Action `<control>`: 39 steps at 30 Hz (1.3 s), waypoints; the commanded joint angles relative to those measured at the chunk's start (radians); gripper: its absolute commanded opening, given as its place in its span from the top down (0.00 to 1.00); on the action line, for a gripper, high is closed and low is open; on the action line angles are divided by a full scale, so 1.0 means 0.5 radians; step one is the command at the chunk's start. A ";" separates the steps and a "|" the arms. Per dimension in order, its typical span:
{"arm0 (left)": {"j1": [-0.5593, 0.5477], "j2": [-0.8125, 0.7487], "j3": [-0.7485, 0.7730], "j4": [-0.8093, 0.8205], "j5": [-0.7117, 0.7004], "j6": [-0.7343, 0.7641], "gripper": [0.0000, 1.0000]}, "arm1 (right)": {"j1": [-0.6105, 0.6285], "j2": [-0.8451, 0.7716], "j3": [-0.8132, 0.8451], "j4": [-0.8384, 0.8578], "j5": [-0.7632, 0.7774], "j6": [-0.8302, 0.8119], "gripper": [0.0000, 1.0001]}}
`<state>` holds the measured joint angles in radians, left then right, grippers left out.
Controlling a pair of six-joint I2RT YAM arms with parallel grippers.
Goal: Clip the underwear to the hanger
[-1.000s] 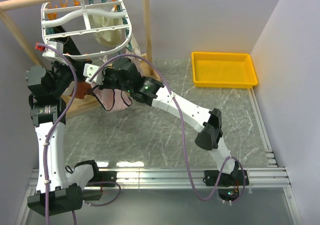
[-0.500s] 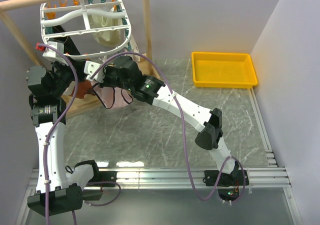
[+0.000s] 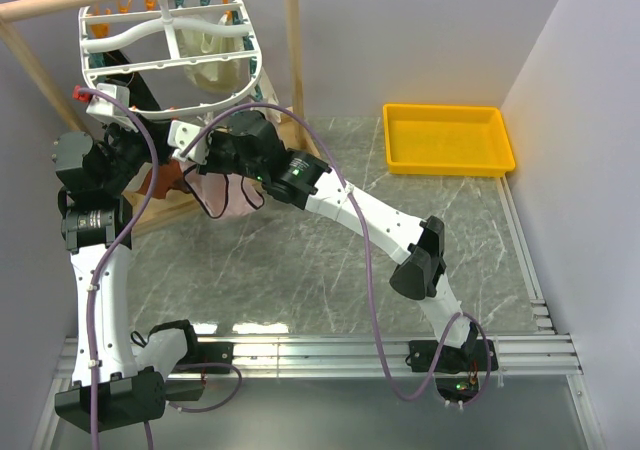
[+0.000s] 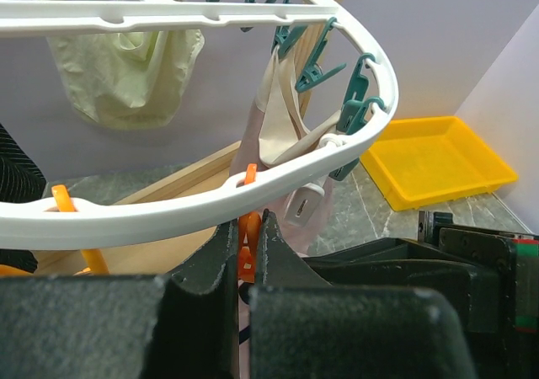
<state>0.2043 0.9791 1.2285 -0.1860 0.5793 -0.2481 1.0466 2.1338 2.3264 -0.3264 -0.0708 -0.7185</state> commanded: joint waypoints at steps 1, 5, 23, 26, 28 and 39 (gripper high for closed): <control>-0.010 -0.022 -0.018 -0.229 0.145 0.054 1.00 | -0.016 -0.107 0.124 0.107 0.010 0.020 1.00; -0.010 -0.031 -0.024 -0.245 0.148 0.088 1.00 | -0.019 -0.117 0.121 0.131 0.016 0.029 1.00; -0.010 -0.047 -0.036 -0.263 0.121 0.196 0.92 | -0.035 -0.086 0.188 0.186 0.019 0.102 1.00; -0.010 -0.053 -0.043 -0.260 0.112 0.196 0.82 | -0.035 -0.095 0.182 0.189 0.013 0.105 1.00; -0.010 -0.056 -0.043 -0.251 0.102 0.190 0.81 | -0.035 -0.101 0.176 0.186 0.010 0.106 1.00; -0.010 -0.050 -0.009 -0.232 0.059 0.144 0.70 | -0.035 -0.114 0.161 0.193 -0.006 0.102 1.00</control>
<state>0.2031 0.9710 1.2282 -0.2005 0.5789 -0.1734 1.0401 2.1338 2.3569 -0.2993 -0.0753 -0.6739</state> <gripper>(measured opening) 0.298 0.013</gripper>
